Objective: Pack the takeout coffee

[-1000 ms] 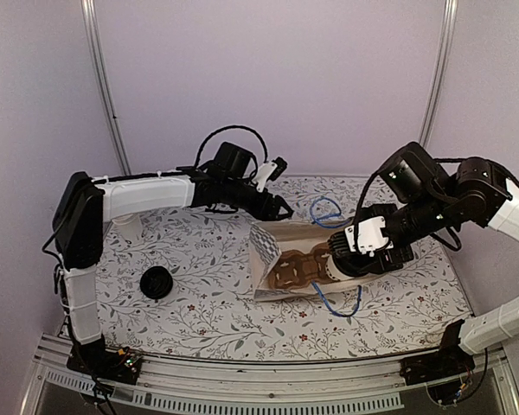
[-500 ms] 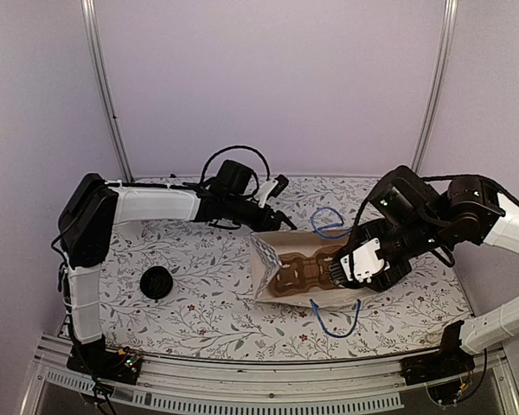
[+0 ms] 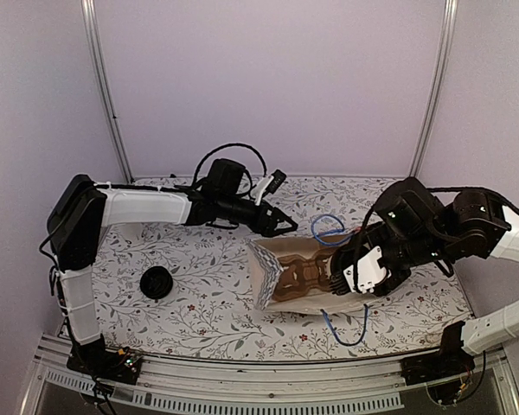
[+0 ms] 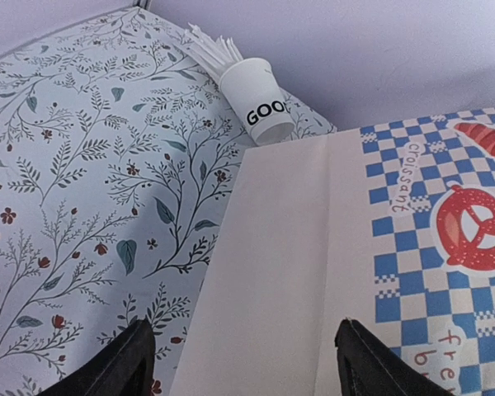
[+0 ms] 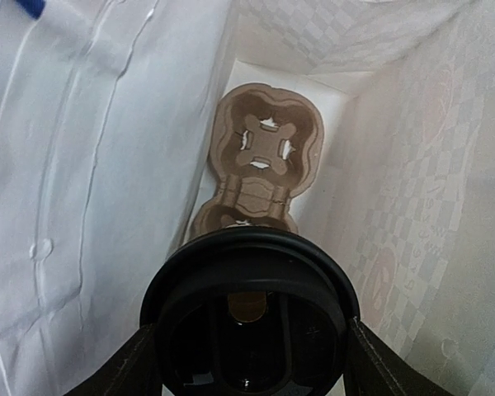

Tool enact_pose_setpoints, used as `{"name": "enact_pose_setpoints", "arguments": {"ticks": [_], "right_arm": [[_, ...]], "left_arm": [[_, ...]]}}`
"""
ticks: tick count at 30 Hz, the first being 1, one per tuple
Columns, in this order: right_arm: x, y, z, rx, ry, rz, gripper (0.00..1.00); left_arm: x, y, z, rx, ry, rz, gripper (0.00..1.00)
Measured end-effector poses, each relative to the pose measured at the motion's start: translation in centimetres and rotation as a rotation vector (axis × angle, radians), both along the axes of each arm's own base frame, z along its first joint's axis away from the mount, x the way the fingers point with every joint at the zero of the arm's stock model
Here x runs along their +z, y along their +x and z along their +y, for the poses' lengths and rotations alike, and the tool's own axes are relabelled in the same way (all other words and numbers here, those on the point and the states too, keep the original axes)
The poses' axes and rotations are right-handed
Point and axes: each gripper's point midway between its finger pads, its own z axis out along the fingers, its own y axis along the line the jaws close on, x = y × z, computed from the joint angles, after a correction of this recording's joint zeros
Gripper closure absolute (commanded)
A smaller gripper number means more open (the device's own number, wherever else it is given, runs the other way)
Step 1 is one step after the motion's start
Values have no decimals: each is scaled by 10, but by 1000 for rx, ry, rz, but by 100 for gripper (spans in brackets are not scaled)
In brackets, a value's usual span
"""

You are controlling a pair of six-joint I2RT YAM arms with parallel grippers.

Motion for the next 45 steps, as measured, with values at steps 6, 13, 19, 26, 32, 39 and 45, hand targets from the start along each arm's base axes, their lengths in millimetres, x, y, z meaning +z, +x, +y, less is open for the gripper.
{"name": "enact_pose_setpoints", "arguments": {"ticks": [6, 13, 19, 26, 32, 39, 45], "right_arm": [[-5, 14, 8, -15, 20, -74, 63], [-10, 23, 12, -22, 26, -127, 63], [-20, 26, 12, -17, 18, -147, 63], [-19, 23, 6, 11, 41, -185, 63], [-17, 24, 10, 18, 58, -198, 63], [-19, 26, 17, 21, 75, -199, 63], [-33, 31, 17, 5, 48, -173, 63]], "left_arm": [[-1, -4, -1, -16, -11, 16, 23], [-3, -12, -3, -45, -28, 33, 23], [-1, -20, -6, -78, -42, 37, 23], [-1, -24, -8, -95, -46, 41, 23], [-6, -24, -9, -98, -44, 47, 23], [-12, -22, -10, -100, -43, 53, 23], [-11, -21, -9, -102, -48, 52, 23]]}}
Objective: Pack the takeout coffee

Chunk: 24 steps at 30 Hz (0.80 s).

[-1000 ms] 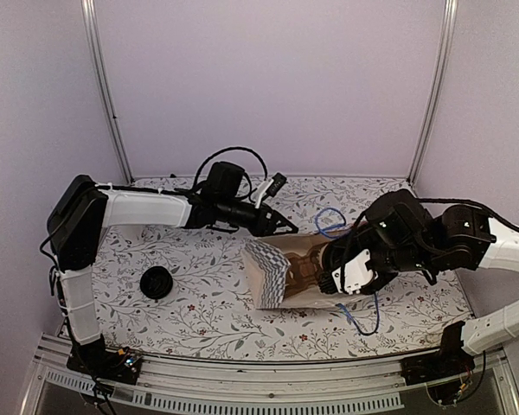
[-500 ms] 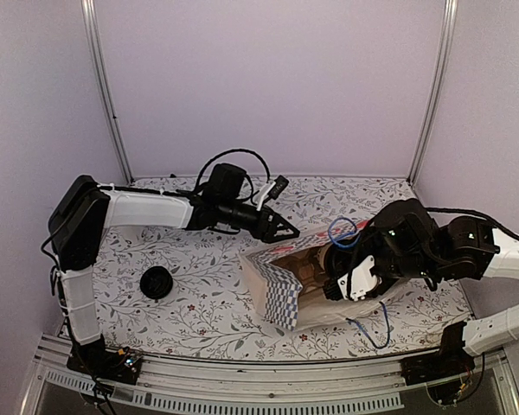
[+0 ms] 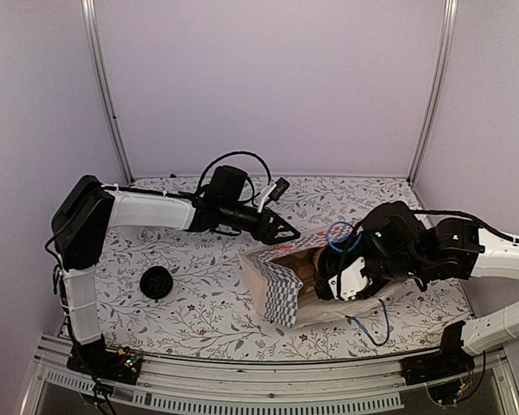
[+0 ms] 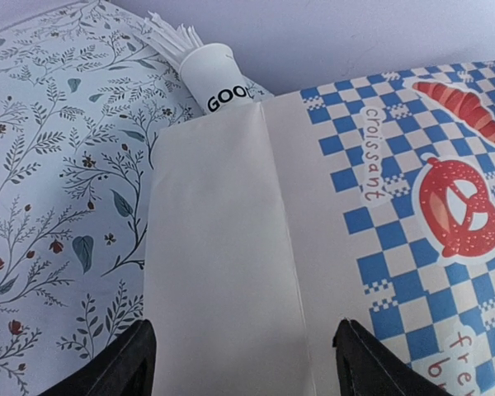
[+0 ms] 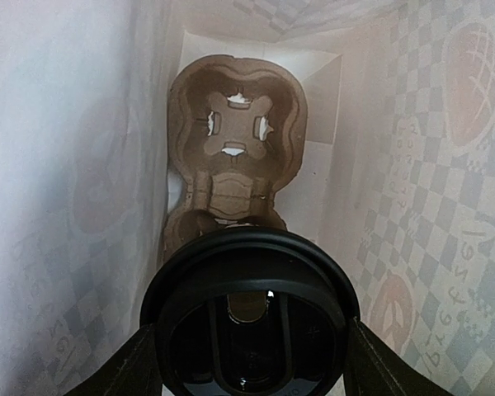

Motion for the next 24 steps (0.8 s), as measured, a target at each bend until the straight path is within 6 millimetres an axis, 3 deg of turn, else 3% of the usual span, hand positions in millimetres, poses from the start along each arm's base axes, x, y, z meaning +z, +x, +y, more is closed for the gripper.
{"name": "enact_pose_setpoints", "arguments": {"ticks": [24], "right_arm": [[-25, 28, 0, -80, -14, 63, 63]], "left_arm": [[-9, 0, 0, -15, -1, 20, 23]]}}
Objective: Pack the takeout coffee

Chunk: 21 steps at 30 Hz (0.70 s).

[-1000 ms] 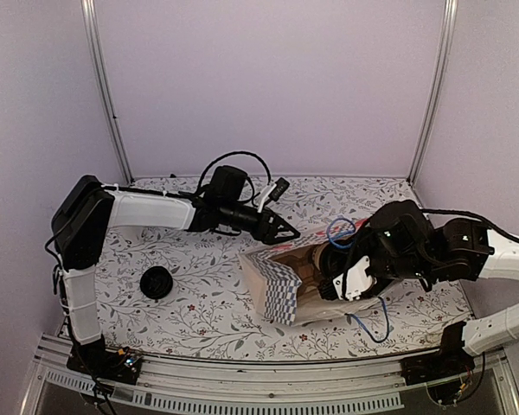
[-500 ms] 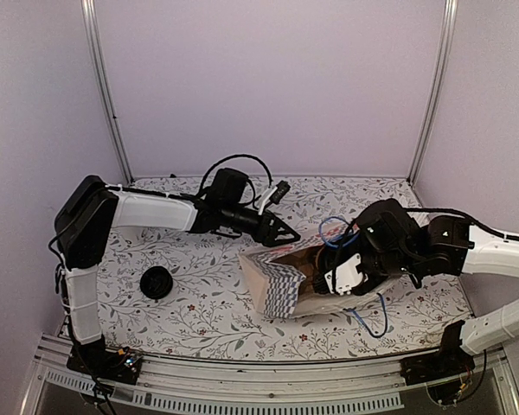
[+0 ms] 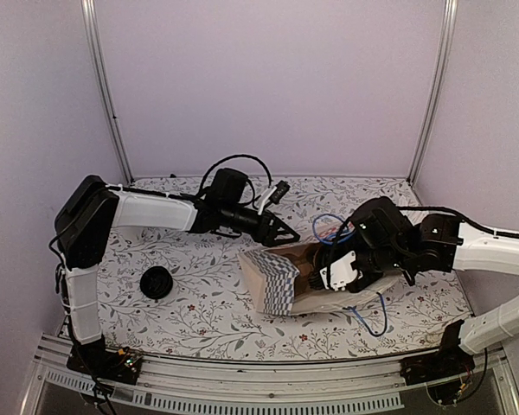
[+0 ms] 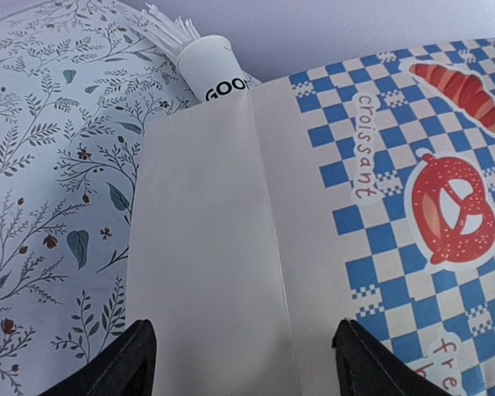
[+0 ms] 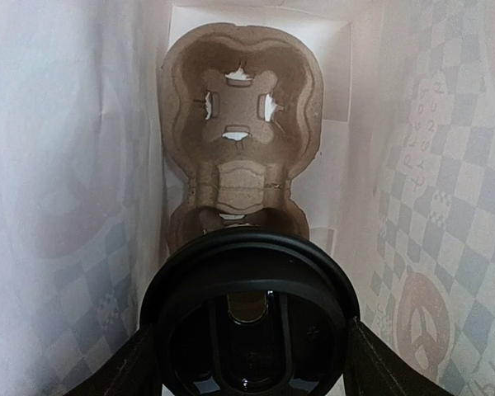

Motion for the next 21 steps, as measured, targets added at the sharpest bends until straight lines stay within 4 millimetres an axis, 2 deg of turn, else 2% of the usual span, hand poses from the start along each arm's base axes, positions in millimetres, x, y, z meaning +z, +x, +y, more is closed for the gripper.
{"name": "enact_pose_setpoints", "arguments": {"ticks": [16, 21], "right_arm": [[-9, 22, 5, -36, 11, 59, 63], [-6, 32, 9, -51, 18, 95, 63]], "left_arm": [[-3, 3, 5, 9, -1, 11, 23], [-9, 13, 17, 46, -6, 42, 23]]}}
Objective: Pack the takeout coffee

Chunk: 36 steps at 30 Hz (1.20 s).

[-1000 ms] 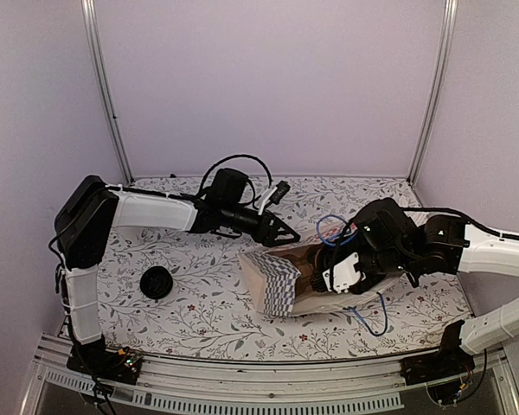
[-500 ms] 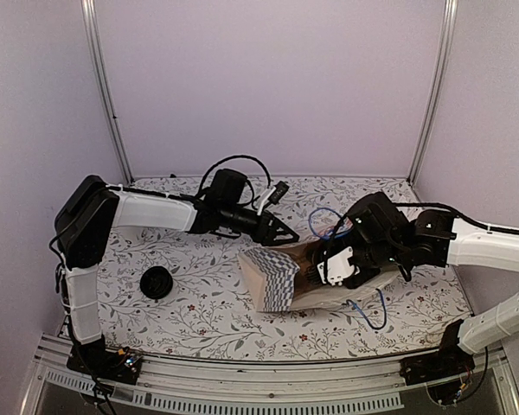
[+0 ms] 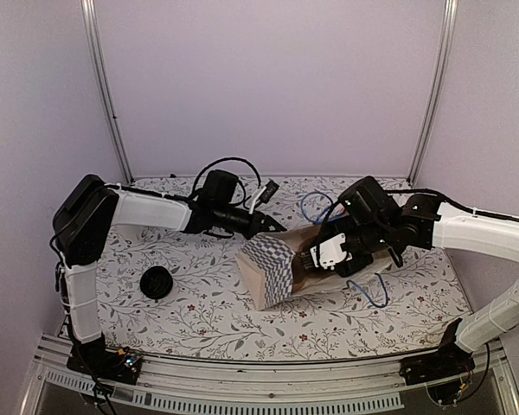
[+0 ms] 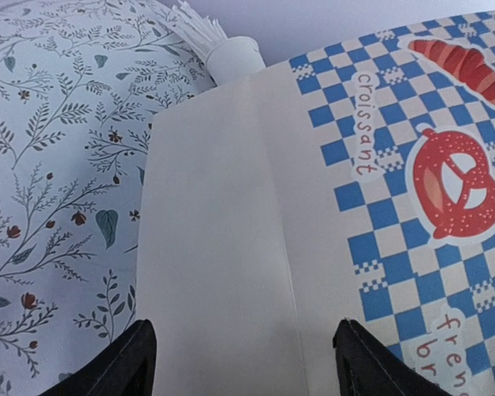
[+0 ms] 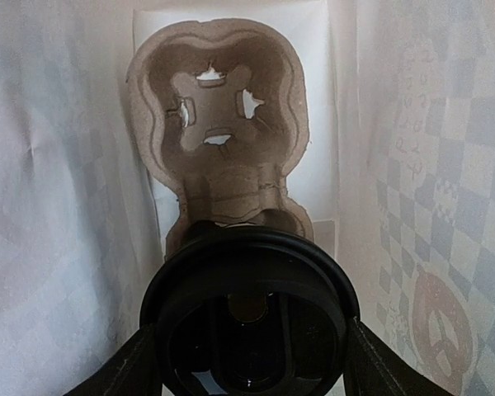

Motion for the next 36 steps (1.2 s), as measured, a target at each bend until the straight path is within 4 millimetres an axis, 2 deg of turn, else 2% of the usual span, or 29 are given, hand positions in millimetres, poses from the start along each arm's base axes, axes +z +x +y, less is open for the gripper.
{"name": "enact_pose_setpoints", "arguments": {"ticks": [6, 17, 22, 29, 36], "right_arm": [[1, 17, 6, -36, 3, 71, 63], [-5, 33, 14, -78, -8, 220, 63], [-10, 40, 15, -103, -11, 292, 64], [-13, 43, 17, -127, -13, 369, 64], [-17, 35, 17, -134, -36, 450, 65]], "left_arm": [[-7, 17, 22, 65, 12, 32, 23], [23, 25, 51, 139, -16, 13, 23], [29, 26, 61, 160, -19, 6, 23], [26, 27, 66, 170, -15, 14, 23], [27, 29, 67, 174, -16, 14, 23]]}}
